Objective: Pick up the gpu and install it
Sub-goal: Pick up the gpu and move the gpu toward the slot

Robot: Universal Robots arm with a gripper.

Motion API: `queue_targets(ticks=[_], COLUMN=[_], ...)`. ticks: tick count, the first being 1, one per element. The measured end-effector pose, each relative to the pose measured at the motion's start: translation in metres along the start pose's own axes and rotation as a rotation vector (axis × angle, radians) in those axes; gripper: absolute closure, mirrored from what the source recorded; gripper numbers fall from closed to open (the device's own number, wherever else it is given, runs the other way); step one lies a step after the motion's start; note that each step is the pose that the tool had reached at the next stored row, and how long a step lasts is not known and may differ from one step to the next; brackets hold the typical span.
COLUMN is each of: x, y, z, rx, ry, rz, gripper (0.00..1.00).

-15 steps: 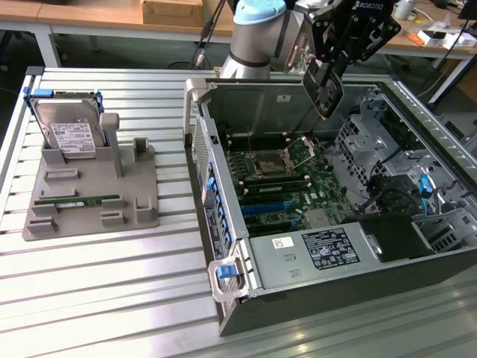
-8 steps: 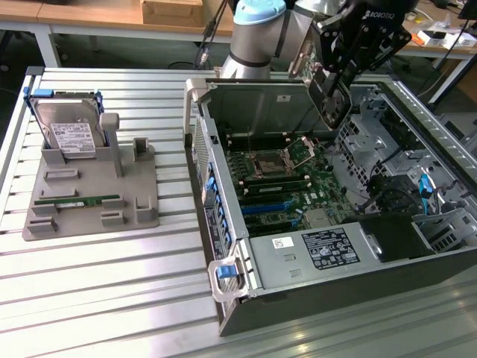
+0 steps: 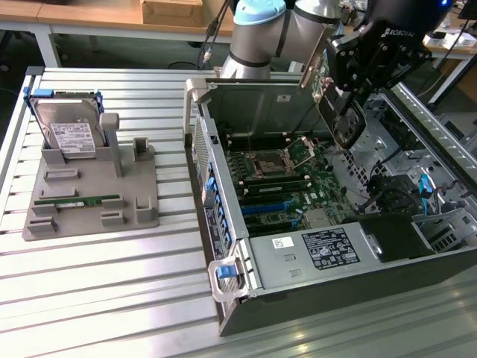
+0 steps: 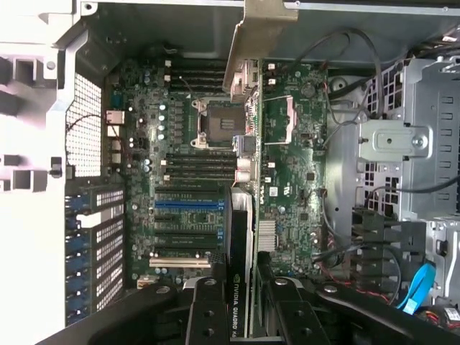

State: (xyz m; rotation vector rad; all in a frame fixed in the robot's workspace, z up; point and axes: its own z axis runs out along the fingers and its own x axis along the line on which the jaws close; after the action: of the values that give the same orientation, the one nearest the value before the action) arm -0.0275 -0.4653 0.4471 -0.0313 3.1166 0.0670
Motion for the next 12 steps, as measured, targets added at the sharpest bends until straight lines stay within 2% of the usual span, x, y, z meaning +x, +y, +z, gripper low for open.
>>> queue_targets(ticks=[1,3,12], x=[0.0000,0.0000,-0.0001], y=[-0.0059,-0.0097,-0.0098], z=[-0.0003,-0.0005,-0.0005], rx=[0.0001,0.0001,0.0000], ry=[0.0000,0.0000,0.0002], rz=[0.000,0.000,-0.004], gripper=[0.73,0.73,0.73])
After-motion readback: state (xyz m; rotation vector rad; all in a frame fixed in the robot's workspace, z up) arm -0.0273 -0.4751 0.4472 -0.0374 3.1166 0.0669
